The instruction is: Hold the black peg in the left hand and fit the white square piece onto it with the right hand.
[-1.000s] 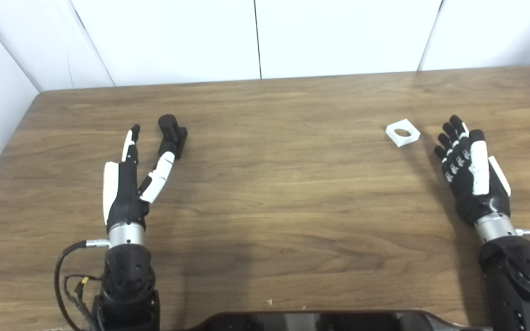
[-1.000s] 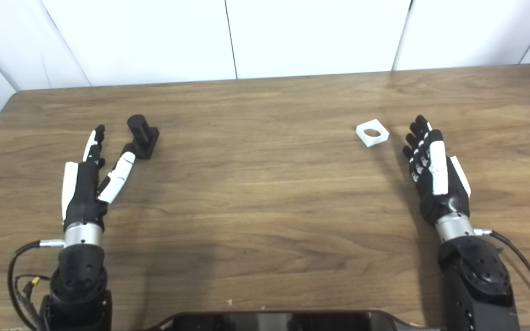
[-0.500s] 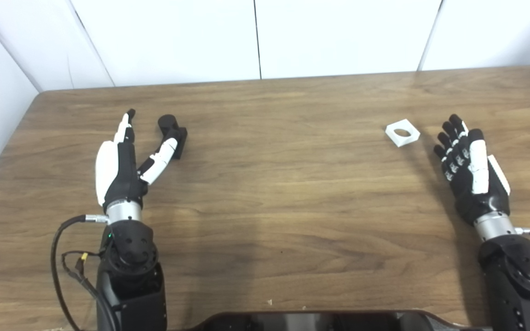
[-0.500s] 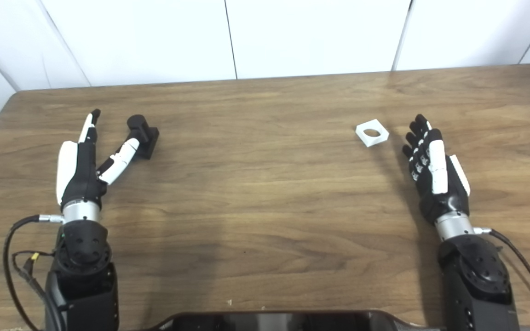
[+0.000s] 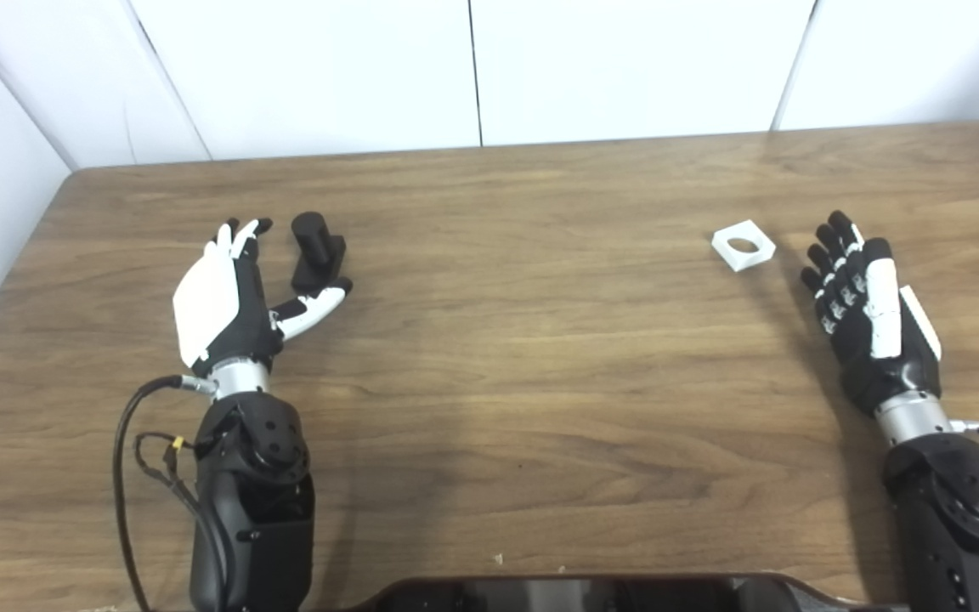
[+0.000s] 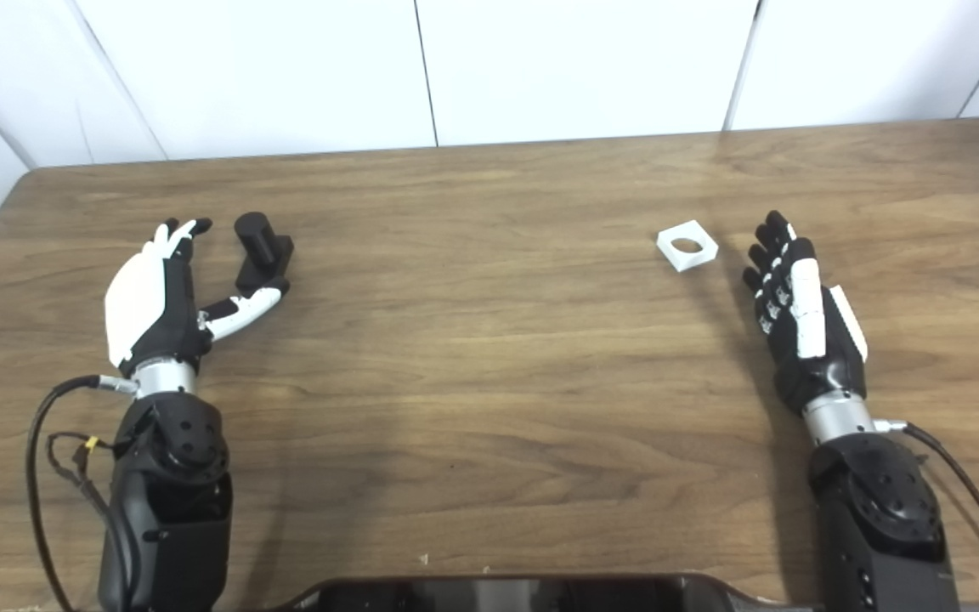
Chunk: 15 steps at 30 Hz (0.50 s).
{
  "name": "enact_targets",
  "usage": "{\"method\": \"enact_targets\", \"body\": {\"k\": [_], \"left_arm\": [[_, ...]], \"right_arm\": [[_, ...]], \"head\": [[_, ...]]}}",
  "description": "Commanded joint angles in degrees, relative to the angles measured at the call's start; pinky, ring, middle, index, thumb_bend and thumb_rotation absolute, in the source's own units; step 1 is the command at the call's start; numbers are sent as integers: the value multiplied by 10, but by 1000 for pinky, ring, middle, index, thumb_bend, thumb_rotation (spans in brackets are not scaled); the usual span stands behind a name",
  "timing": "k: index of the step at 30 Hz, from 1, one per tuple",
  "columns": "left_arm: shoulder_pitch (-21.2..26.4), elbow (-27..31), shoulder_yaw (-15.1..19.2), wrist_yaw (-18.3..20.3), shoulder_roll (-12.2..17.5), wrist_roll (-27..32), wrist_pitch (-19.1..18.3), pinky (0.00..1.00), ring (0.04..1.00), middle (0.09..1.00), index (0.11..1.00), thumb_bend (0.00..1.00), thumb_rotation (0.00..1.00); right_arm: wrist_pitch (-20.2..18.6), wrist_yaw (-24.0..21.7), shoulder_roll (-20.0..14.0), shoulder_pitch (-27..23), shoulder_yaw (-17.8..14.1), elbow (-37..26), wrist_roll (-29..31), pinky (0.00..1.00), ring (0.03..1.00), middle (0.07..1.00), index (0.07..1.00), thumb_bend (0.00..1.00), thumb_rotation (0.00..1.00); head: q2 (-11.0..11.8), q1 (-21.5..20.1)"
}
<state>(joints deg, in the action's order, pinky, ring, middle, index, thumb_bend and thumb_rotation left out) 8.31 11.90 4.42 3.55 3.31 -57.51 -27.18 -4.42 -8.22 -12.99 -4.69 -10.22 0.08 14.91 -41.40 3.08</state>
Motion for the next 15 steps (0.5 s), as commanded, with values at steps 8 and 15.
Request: {"method": "enact_targets", "body": {"k": [8, 15], "left_arm": [[31, -32, -30, -35, 39, -59, 4, 1000, 1000, 989, 834, 799, 358], [41, -50, -37, -33, 50, -60, 4, 1000, 1000, 987, 835, 796, 413]], "right_arm": [[12, -3, -2, -5, 5, 1, -12, 1000, 1000, 1000, 1000, 534, 1000], [15, -3, 1, -3, 2, 3, -7, 1000, 1000, 1000, 1000, 530, 1000]], "head": [[0, 0], [1, -1]]}}
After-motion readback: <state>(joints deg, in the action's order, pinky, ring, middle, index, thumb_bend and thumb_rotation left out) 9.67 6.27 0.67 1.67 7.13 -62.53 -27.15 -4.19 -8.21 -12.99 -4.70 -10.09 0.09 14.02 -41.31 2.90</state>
